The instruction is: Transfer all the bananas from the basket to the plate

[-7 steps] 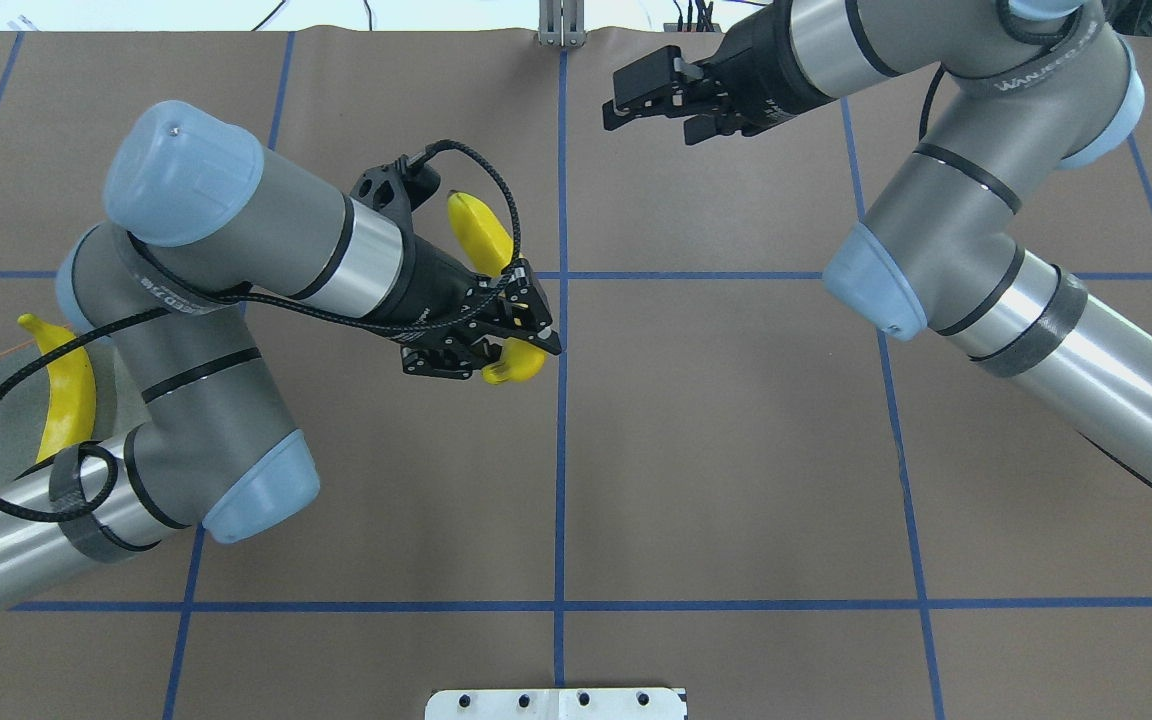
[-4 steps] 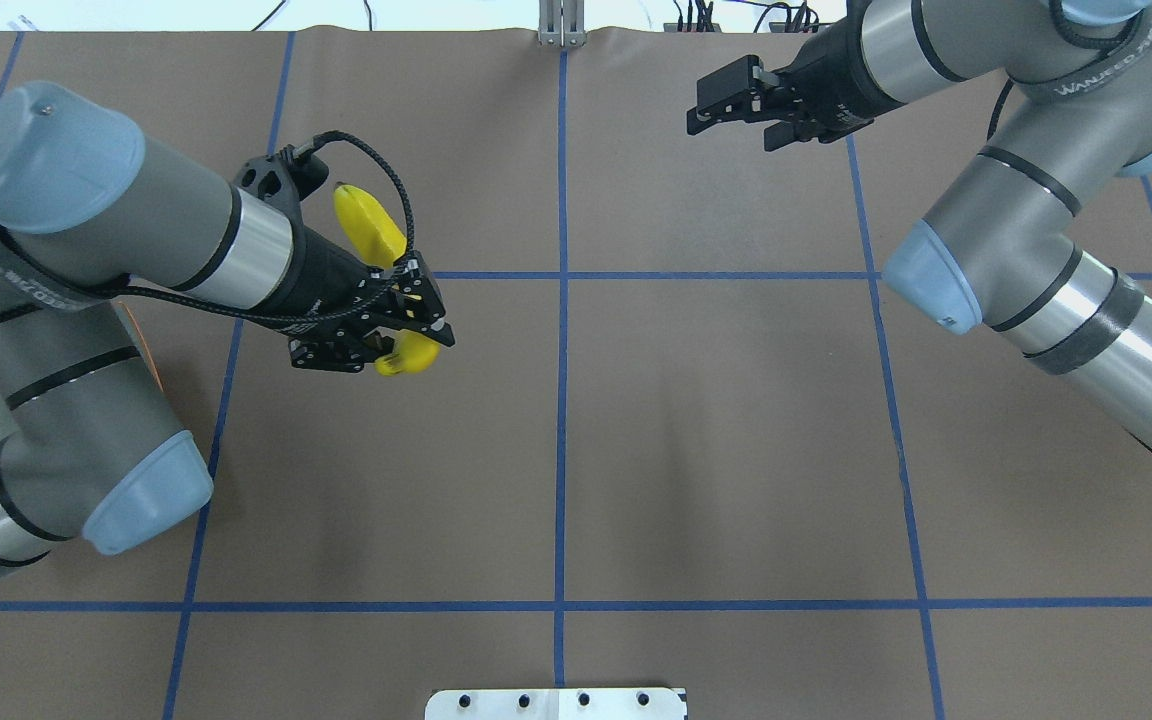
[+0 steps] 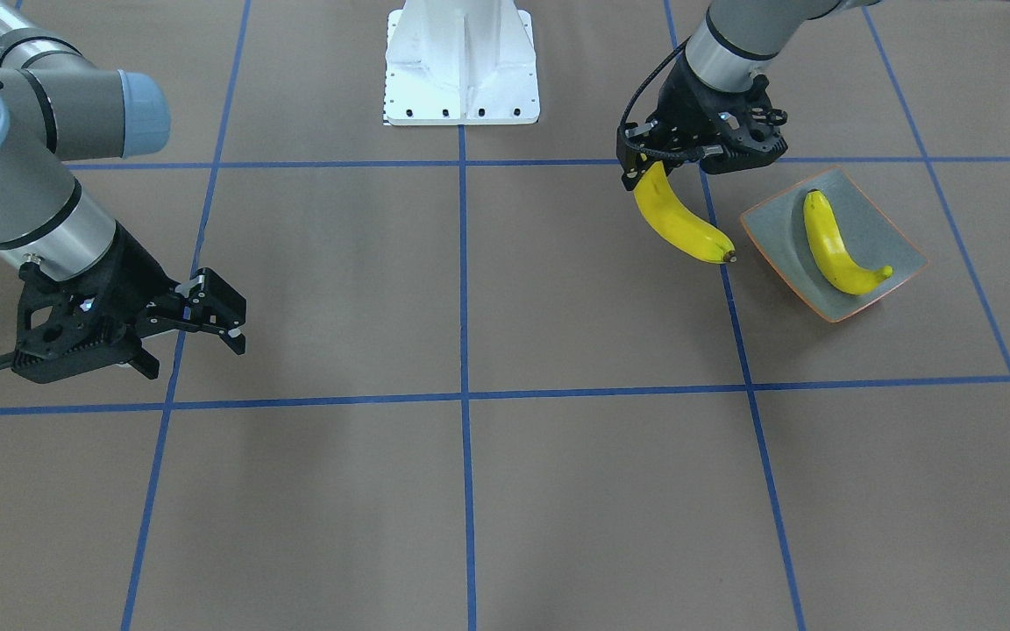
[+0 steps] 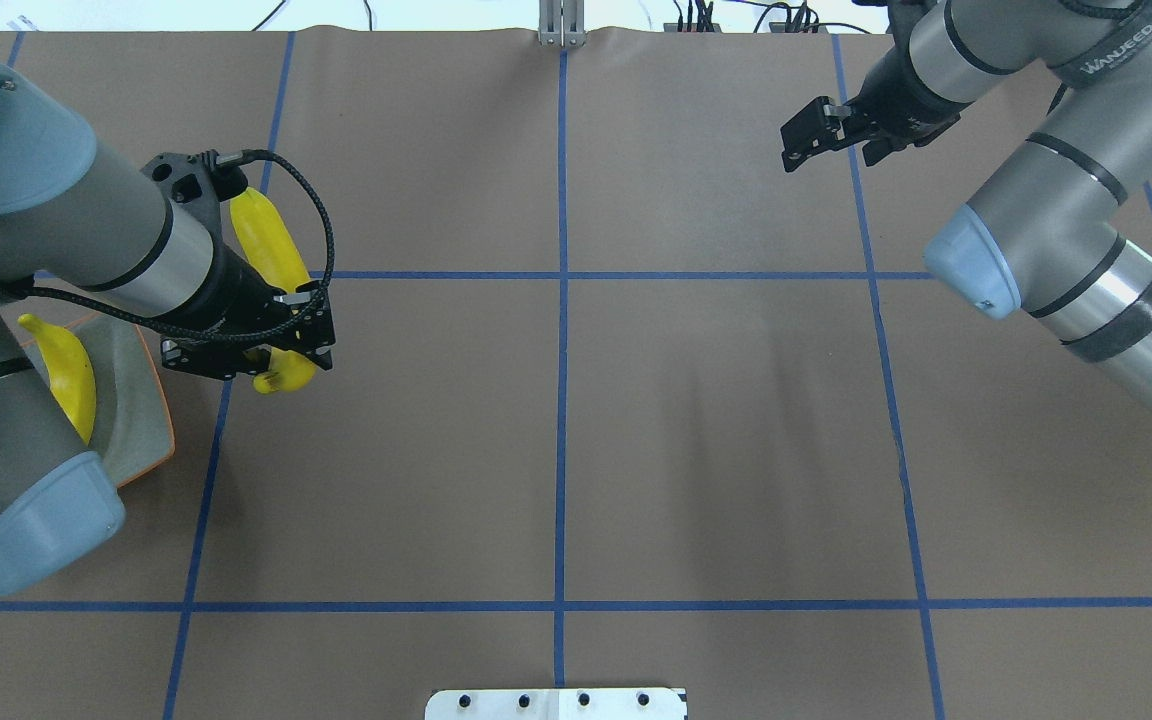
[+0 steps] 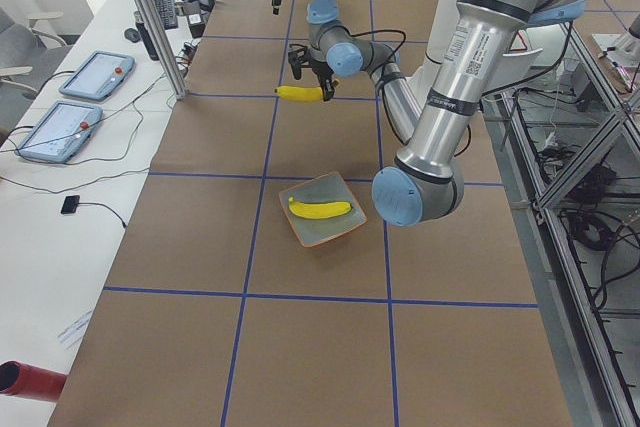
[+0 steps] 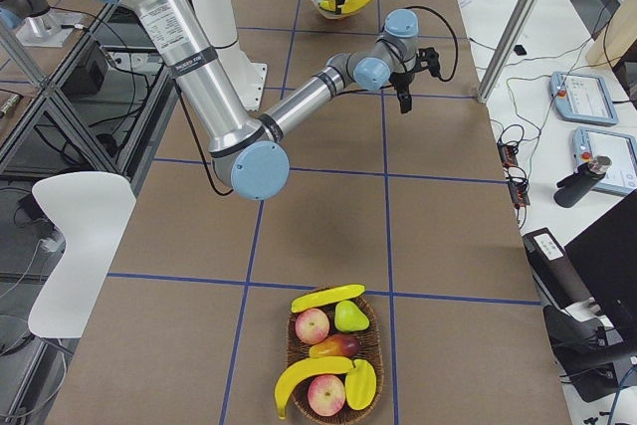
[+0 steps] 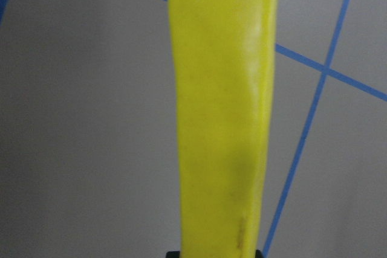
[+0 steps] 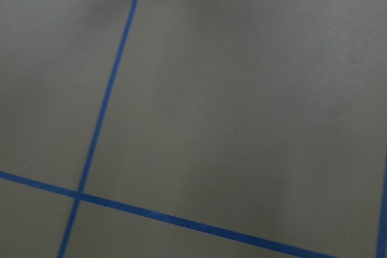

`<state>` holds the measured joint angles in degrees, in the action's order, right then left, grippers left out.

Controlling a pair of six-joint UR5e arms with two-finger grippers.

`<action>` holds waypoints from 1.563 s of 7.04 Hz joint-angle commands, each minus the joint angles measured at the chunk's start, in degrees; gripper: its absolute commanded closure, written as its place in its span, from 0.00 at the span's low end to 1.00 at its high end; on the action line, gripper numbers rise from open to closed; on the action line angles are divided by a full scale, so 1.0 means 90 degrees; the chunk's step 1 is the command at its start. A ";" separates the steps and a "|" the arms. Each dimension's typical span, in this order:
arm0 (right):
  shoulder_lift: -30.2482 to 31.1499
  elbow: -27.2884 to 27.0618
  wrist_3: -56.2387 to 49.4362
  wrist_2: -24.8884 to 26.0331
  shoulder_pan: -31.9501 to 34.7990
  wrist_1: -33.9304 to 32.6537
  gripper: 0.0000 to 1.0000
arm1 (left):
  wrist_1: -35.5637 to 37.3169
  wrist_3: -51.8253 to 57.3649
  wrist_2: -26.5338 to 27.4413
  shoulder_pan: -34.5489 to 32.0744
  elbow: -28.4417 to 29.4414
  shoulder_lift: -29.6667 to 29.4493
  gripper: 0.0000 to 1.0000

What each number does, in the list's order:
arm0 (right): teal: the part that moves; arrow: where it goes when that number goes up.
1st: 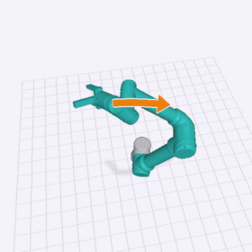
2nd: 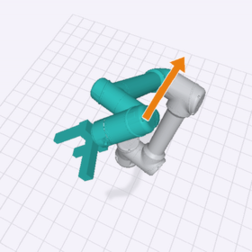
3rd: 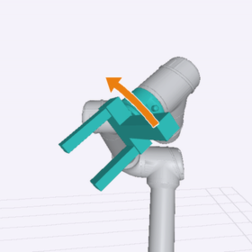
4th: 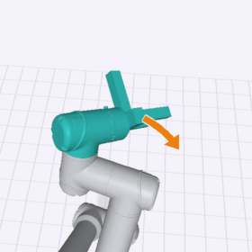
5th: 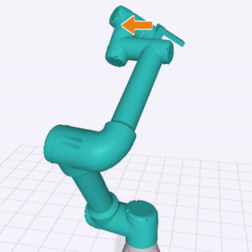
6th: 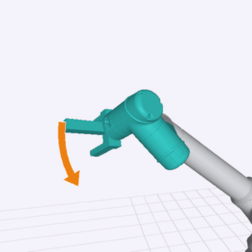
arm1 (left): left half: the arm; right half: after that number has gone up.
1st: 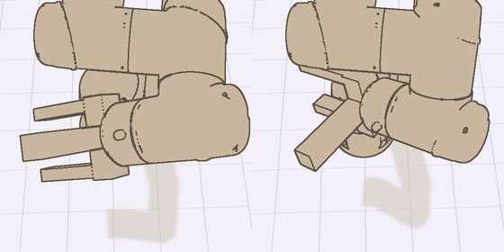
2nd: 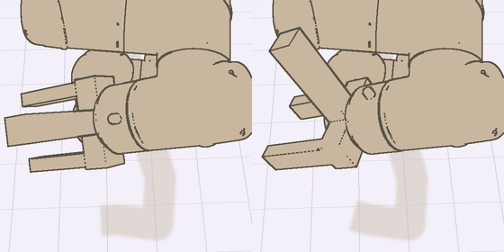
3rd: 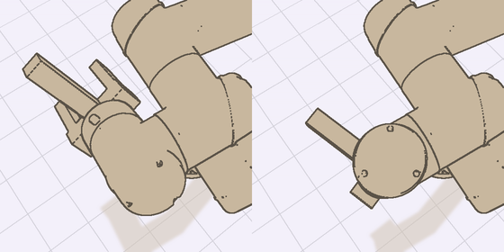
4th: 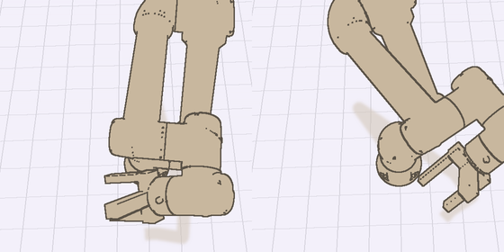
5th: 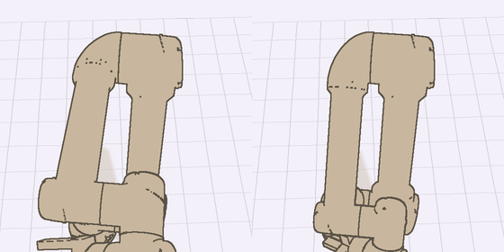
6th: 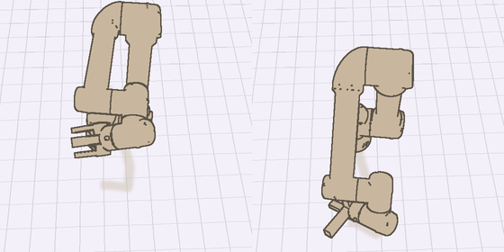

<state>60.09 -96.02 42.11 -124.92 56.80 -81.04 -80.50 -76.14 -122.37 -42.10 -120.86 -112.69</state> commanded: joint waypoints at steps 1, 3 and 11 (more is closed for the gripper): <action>0.0207 0.0005 -0.0488 0.0013 0.0056 -0.0449 0.01 | 0.0682 0.0744 0.0130 -0.0019 -0.0077 0.0602 1.00; 0.0306 0.0005 -0.0588 0.0013 0.0085 -0.0439 0.01 | 0.0692 0.1386 0.0130 -0.0039 -0.0048 0.1257 1.00; 0.0345 0.0083 -0.0578 0.0032 0.0056 -0.0381 0.00 | 0.0673 0.2825 0.0402 -0.0263 0.0811 0.1710 1.00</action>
<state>63.27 -95.43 36.88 -124.64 57.34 -84.50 -74.43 -51.18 -119.66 -44.44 -114.55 -97.34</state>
